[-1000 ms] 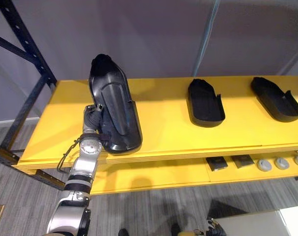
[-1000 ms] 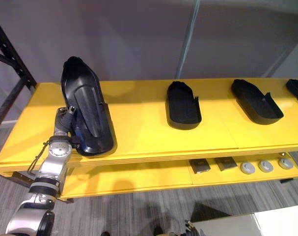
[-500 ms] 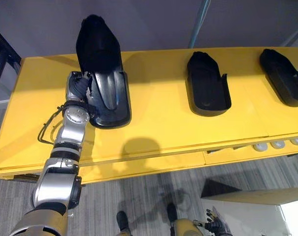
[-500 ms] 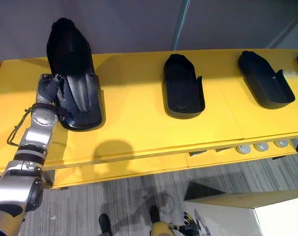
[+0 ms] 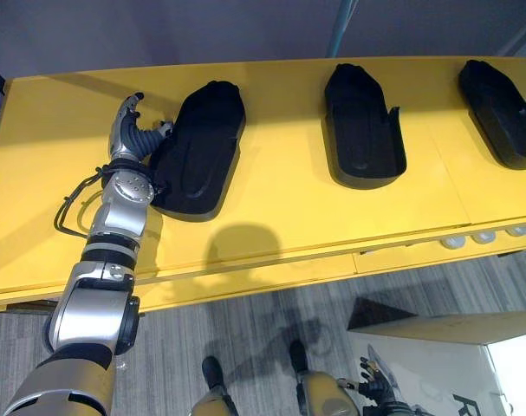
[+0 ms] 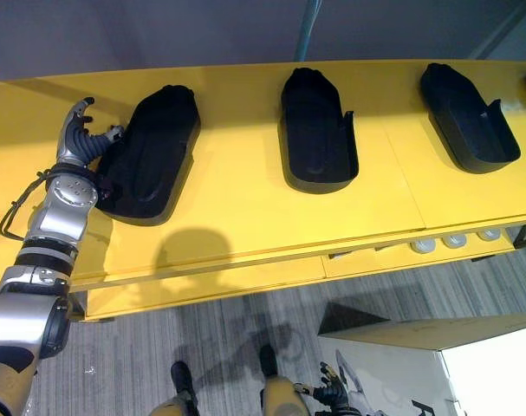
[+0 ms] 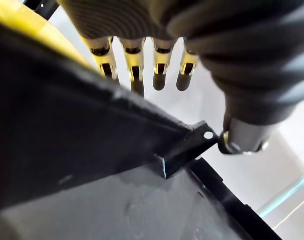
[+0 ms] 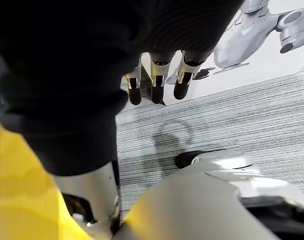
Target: Walk over and take plastic housings, then place them on the shelf
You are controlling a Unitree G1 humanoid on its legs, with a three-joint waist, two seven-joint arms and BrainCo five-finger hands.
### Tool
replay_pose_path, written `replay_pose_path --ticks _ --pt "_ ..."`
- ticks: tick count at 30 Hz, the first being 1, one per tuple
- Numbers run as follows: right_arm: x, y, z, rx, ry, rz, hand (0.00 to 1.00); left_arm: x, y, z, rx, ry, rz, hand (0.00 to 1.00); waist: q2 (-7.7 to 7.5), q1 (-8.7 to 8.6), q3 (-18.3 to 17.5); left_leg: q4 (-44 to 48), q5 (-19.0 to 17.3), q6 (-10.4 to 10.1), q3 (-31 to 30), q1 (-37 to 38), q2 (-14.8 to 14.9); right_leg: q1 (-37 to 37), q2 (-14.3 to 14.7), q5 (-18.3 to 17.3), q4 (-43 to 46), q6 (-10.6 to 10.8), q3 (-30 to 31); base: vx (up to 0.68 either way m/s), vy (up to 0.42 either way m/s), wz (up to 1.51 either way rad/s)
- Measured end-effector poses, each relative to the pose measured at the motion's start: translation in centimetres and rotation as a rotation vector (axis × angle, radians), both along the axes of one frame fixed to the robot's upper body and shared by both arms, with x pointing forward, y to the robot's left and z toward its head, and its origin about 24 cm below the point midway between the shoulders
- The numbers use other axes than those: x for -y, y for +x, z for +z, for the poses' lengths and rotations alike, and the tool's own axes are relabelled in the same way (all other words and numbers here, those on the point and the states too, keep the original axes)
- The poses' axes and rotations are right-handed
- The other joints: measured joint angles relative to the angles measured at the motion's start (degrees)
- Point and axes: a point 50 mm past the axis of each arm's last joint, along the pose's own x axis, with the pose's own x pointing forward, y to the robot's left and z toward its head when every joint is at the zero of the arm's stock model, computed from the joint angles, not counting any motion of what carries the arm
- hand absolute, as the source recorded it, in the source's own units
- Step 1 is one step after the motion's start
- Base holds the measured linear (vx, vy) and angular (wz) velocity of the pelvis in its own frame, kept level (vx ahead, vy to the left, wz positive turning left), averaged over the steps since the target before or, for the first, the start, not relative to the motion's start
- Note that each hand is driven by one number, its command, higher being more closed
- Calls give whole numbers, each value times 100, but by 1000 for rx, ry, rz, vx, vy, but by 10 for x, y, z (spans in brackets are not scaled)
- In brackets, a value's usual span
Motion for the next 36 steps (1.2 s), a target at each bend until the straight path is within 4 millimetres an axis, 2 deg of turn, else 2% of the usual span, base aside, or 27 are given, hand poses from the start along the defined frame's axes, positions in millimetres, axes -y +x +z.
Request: replay_pose_path --ticks 2,5,7,9,11,20,21,22,23,25,28,31,34,36 --pt "0 -1 0 -2 5 -8 0 5 -1 8 41 -5 -7 0 -5 58 14 19 0 0 -19 1 0 14 0 -1 10 0 -11 -59 7 4" --pt "1 -2 -1 -6 4 -11 0 18 -9 36 186 -19 -43 0 -12 131 50 53 1 3 -105 -4 0 69 -1 -6 13 0 -84 -44 3 12" --pt "1 -3 -1 -11 3 -11 0 28 -27 61 359 -25 -72 0 -12 158 54 77 1 2 -167 29 0 150 -2 -21 10 -9 -143 -49 3 13" --pt "2 -3 -2 -13 3 -11 0 32 -38 66 434 -36 -89 0 -11 169 54 81 1 2 -185 51 0 184 -2 -28 10 -8 -155 -30 3 5" --pt "2 -5 -3 -21 2 -11 0 40 -53 62 508 -63 -126 0 -11 226 54 80 1 2 -196 113 0 253 -2 -39 10 -8 -166 -40 4 4" --pt "6 -11 -6 -54 -10 -9 0 61 -114 5 573 -192 -263 0 30 441 26 19 0 1 -244 329 -13 465 -9 -87 10 16 -206 -30 7 3" --pt "6 -11 -6 -57 -16 -3 0 62 -119 -3 562 -205 -266 0 47 449 5 5 1 1 -247 345 -17 480 -11 -99 10 30 -209 -9 15 4" --pt "7 -12 -6 -60 -25 7 0 63 -126 -19 515 -231 -267 0 82 466 -34 -12 0 1 -252 383 -25 515 -17 -114 10 33 -217 -1 11 3" --pt "7 -12 -6 -62 -26 7 0 63 -127 -23 504 -237 -267 0 88 475 -52 -16 1 1 -252 383 -26 513 -18 -116 10 35 -217 0 0 0" --pt "9 -14 -7 -74 -38 18 0 65 -133 -47 421 -291 -257 0 121 521 -112 -20 1 1 -282 387 -27 537 -17 -126 10 30 -253 4 10 6" --pt "9 -16 -8 -83 -41 19 0 63 -141 -71 335 -363 -242 0 131 578 -149 -28 1 1 -293 464 -27 627 -18 -149 14 25 -290 -8 4 5" --pt "10 -19 -9 -99 -41 18 0 58 -142 -96 229 -392 -216 0 142 649 -365 -120 17 3 -288 551 -28 643 -14 -175 57 -7 -301 0 0 0" --pt "9 -21 -10 -103 -39 17 0 55 -145 -114 151 -412 -201 0 138 682 -565 -220 79 -6 -295 593 -36 644 -13 -180 62 -11 -328 -8 1 1" --pt "9 -21 -10 -104 -39 17 0 54 -145 -122 109 -415 -202 0 132 717 -577 -343 145 -12 -293 693 -42 687 -11 -181 66 -12 -344 -45 5 2"
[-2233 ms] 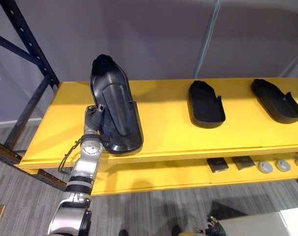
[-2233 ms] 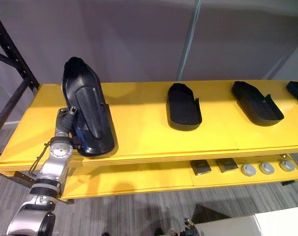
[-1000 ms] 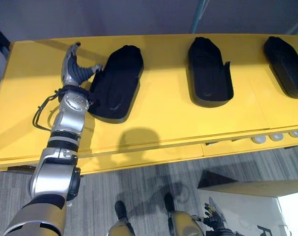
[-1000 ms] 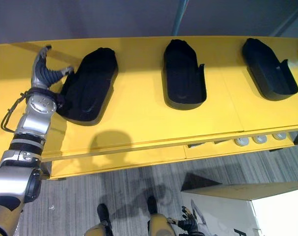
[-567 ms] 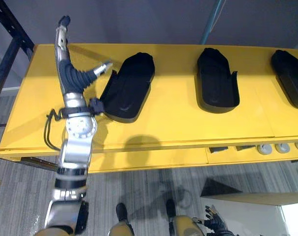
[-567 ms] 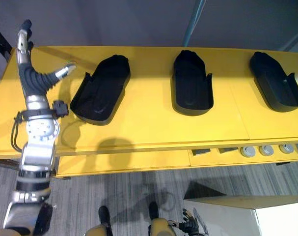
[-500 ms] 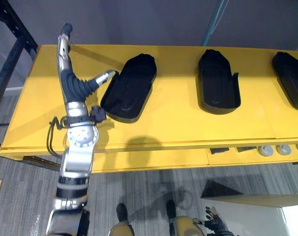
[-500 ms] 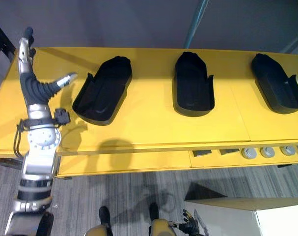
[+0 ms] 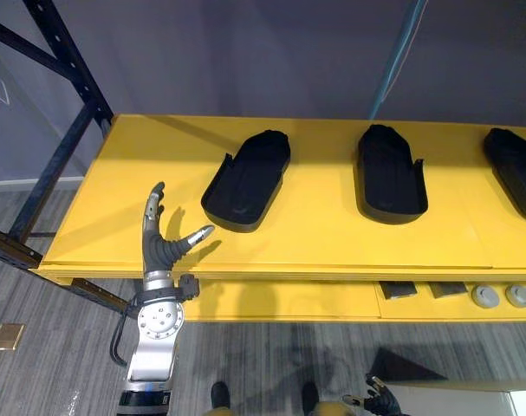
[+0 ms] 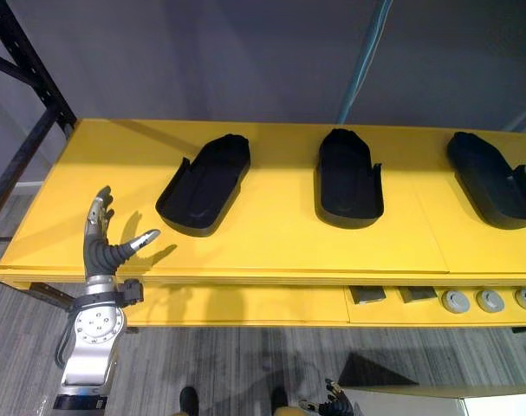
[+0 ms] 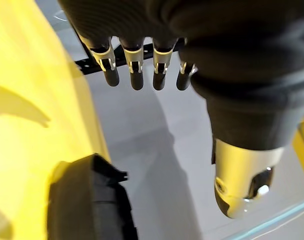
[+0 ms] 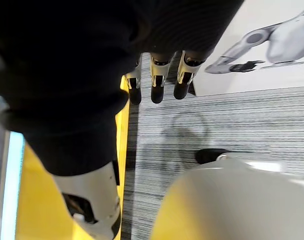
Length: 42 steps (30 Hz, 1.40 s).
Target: Walk over and take plastic housings, then place them on the shelf
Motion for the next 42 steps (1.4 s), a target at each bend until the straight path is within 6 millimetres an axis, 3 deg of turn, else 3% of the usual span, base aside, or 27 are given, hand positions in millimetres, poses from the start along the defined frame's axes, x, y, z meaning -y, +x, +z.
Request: replay_pose_path --ticks 4,12,20,24,33,42 --pt "0 -4 -1 -9 2 -3 0 -2 -8 -24 -105 -8 -2 0 -13 5 -128 -236 117 10 8 133 -23 29 -4 -7 0 7 -18 -41 6 2" --pt "-1 -11 -3 -31 4 -9 0 -6 -8 -44 -204 -14 16 0 -42 -7 -309 -390 160 19 17 242 -53 85 -19 -8 -99 16 -19 -8 2 0" --pt "0 -11 -3 -32 3 -9 0 -12 10 -41 -206 15 34 0 -49 -34 -313 -391 138 -8 28 244 -53 131 -17 3 -194 15 -11 0 0 0" --pt "-1 -10 -3 -28 4 -8 0 -16 18 -41 -211 25 45 0 -51 -144 -313 -391 133 -12 56 243 -53 137 -15 11 -198 11 15 3 3 -3" --pt "-2 -11 -3 -34 1 4 0 -13 26 -50 -261 -5 10 0 -76 -279 -313 -392 130 -13 152 250 -53 138 -15 145 -377 19 78 -32 11 -5" --pt "-3 -11 -3 -35 -3 13 0 -6 39 -47 -271 39 -44 0 -82 -301 -311 -393 124 -22 162 248 -52 143 -14 149 -409 20 86 0 0 0"
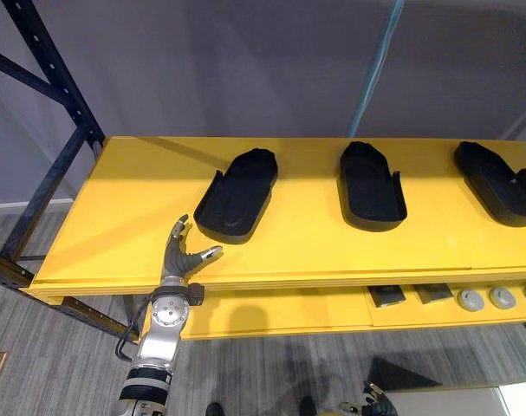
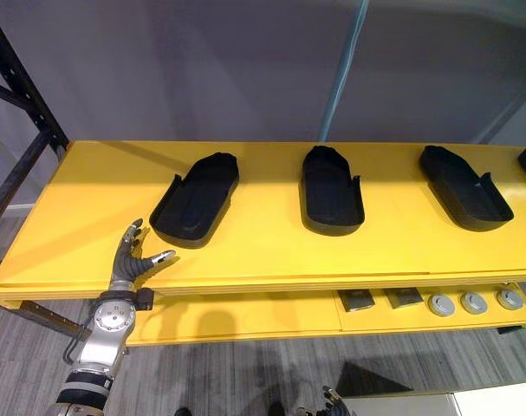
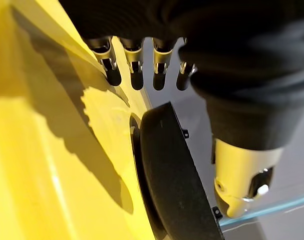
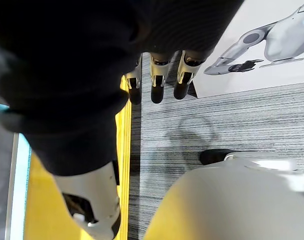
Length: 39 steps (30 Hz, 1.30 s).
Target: Walk over and take plastic housings, then place them on the shelf
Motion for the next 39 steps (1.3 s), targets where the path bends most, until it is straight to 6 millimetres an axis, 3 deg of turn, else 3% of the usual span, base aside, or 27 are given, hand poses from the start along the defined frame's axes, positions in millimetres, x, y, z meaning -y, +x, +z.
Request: replay_pose_path --ticks 9,30,39 --pt "-2 1 0 0 1 13 0 6 6 3 1 27 -41 0 -31 -36 18 0 -4 -6 -6 6 0 20 0 1 -10 0 -11 0 0 0" --pt "-3 1 -1 -5 -6 33 0 50 5 -1 0 42 -199 0 -58 -40 35 -1 -13 -17 -13 43 -1 126 -2 6 -65 3 -39 0 0 0" --pt "-2 1 -1 -12 -10 31 0 50 1 3 24 11 -180 0 -50 -46 36 0 -13 -16 -15 67 0 163 -2 6 -65 3 -41 0 0 0"
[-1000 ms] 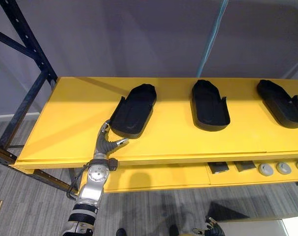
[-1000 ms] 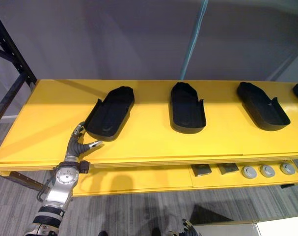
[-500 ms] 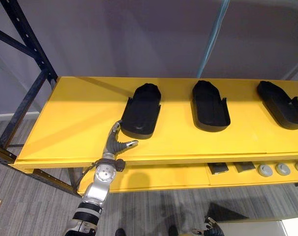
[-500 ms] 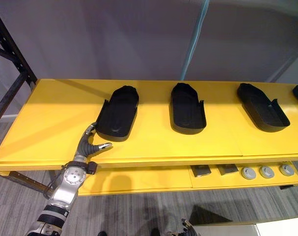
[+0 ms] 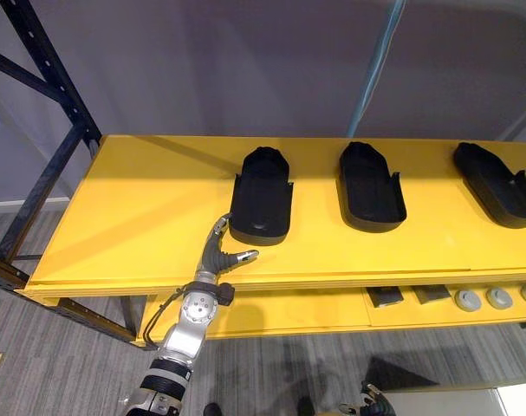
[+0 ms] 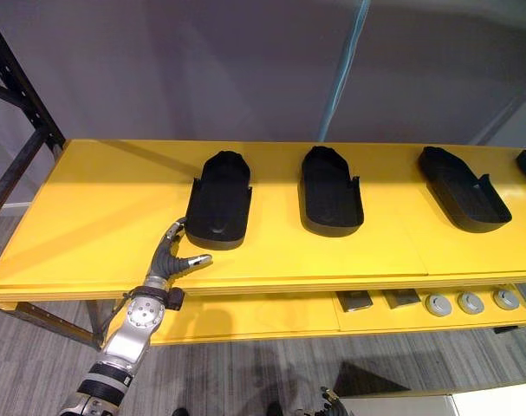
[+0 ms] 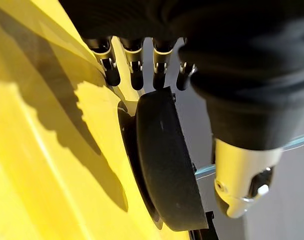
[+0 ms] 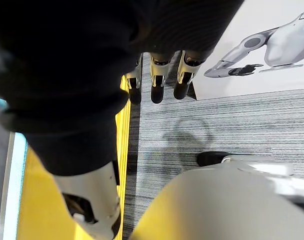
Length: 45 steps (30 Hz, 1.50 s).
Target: Walk over and take plastic housings, then place them on the shelf
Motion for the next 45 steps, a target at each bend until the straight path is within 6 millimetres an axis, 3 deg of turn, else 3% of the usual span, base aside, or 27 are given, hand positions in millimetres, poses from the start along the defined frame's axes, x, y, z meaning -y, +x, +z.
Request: replay_pose_path --ticks 8,9,13,15,19,22,32,45 --pt "0 -2 0 -4 -6 -6 0 -29 -14 23 137 -59 202 0 6 34 2 0 1 1 -45 37 0 34 -4 -1 3 0 -34 0 0 1" --pt "1 -2 0 -4 -6 -6 0 -31 -17 27 159 -61 215 100 8 44 3 0 1 1 -59 37 -1 34 -5 -2 1 0 -49 0 0 8" --pt "1 -3 -1 -6 -7 -7 0 -22 -31 44 250 -57 167 100 16 69 8 0 3 2 -141 32 -12 88 -17 -7 -25 2 -143 1 2 11" --pt "1 -3 0 -6 -9 -5 0 -1 -41 48 278 -70 54 100 27 94 9 0 3 2 -142 33 -23 102 -28 -11 -28 6 -155 -2 12 5" --pt "0 -2 0 -6 -9 13 0 33 -51 40 237 -86 -139 100 55 116 -7 -2 2 2 -138 20 -24 72 -30 -13 -24 8 -145 -5 2 -1" --pt "1 -2 0 -8 -15 31 0 46 -52 30 183 -87 -218 100 103 111 -38 -2 2 2 -131 -5 -24 36 -30 -12 -21 8 -133 -7 2 -1" --pt "1 1 0 -3 -18 37 0 65 -39 -6 6 15 -319 100 108 39 -44 -1 -2 -2 47 -11 -19 -51 -20 -2 2 8 41 1 4 -7" --pt "1 3 1 1 -18 38 0 68 -12 -7 -4 131 -291 100 113 -107 -36 -1 -8 -1 257 -19 -14 -222 -12 101 -8 37 274 -27 12 -9"
